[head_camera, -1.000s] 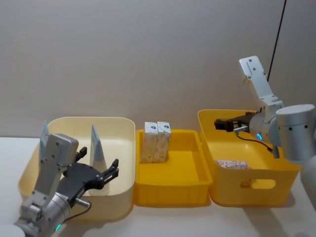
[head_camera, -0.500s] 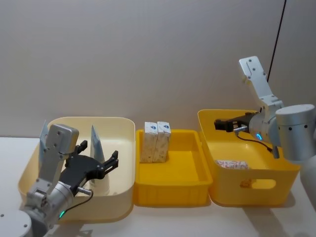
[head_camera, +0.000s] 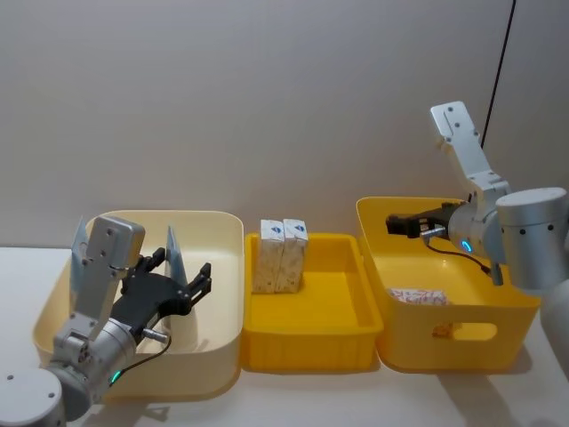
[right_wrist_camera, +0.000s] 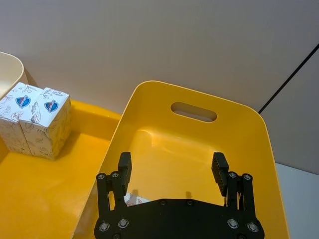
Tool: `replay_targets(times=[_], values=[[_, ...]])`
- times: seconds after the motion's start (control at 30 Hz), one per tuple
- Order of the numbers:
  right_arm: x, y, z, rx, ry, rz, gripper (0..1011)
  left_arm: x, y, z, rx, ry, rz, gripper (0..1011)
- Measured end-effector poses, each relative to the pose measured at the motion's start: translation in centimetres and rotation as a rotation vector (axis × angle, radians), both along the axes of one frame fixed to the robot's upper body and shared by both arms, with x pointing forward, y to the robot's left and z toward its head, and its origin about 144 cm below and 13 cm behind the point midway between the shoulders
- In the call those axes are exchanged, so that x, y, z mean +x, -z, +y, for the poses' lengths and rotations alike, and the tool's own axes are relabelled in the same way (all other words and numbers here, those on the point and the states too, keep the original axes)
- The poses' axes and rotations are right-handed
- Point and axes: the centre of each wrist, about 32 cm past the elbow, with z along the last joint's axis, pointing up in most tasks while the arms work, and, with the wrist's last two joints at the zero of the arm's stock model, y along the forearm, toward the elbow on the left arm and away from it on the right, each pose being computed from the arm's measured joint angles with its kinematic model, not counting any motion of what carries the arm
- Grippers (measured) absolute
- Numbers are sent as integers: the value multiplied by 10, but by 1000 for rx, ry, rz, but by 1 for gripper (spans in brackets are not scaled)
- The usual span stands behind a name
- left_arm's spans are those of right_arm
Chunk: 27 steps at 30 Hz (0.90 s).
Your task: Bimanual collaborative sorting of washing and personal care products
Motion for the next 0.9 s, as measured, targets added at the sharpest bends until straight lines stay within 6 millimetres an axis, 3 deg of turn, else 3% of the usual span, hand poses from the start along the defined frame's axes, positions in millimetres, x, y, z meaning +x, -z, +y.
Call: replay_targets(times=[0.07, 0.67, 0.9], values=[[0, 0, 0, 0, 0, 0, 1001, 1, 0, 0, -1, 0, 0, 812], [0, 0, 0, 0, 0, 0, 1001, 4, 0, -1, -2, 2, 0, 234], [0, 0, 0, 0, 0, 0, 1001, 4, 0, -1, -2, 3, 0, 190]])
